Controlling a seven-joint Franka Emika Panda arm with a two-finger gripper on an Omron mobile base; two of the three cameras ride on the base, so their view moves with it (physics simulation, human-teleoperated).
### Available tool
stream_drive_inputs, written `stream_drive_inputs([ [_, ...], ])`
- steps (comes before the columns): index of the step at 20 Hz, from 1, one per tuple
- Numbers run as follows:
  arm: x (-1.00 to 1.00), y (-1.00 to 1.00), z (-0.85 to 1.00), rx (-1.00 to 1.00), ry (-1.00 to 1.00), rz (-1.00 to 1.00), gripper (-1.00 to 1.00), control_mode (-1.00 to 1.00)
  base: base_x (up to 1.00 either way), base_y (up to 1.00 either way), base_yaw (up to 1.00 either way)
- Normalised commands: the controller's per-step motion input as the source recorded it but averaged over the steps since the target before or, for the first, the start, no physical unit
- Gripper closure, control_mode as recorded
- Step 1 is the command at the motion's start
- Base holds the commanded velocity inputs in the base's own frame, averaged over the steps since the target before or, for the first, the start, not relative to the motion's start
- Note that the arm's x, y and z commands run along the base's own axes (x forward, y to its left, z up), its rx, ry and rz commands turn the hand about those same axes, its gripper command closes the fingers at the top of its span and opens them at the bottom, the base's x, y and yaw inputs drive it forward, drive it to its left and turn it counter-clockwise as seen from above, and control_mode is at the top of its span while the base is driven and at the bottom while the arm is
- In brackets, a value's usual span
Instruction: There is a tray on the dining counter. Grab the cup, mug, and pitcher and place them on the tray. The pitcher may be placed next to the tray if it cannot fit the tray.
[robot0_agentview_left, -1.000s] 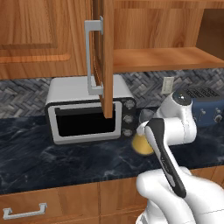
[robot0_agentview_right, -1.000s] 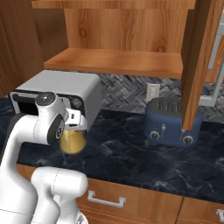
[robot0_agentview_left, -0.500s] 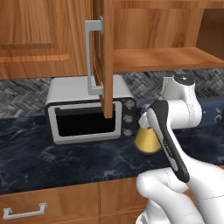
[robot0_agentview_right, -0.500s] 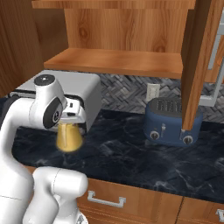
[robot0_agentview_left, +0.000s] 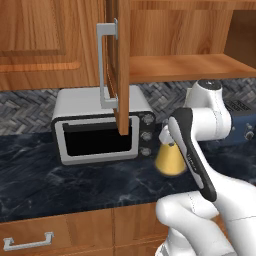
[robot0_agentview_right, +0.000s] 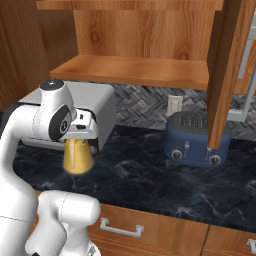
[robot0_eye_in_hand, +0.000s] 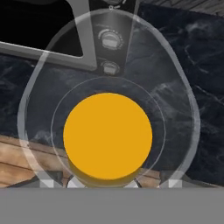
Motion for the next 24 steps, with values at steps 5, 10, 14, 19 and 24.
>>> stream_drive_inputs([
  [5, -0.02, 0.00, 0.00, 0.00, 0.00, 0.00, 1.00, 1.00, -0.45, -0.01, 0.00],
  [10, 0.00, 0.00, 0.00, 0.00, 0.00, 0.00, 1.00, 1.00, -0.97, -0.04, 0.00],
  [14, 0.00, 0.00, 0.00, 0.00, 0.00, 0.00, 1.00, 1.00, -1.00, -0.02, 0.06],
  [19, 0.00, 0.00, 0.00, 0.00, 0.00, 0.00, 1.00, 1.00, -0.63, 0.00, 0.43],
  [24, 0.00, 0.00, 0.00, 0.00, 0.00, 0.00, 1.00, 1.00, -0.22, 0.02, 0.84],
])
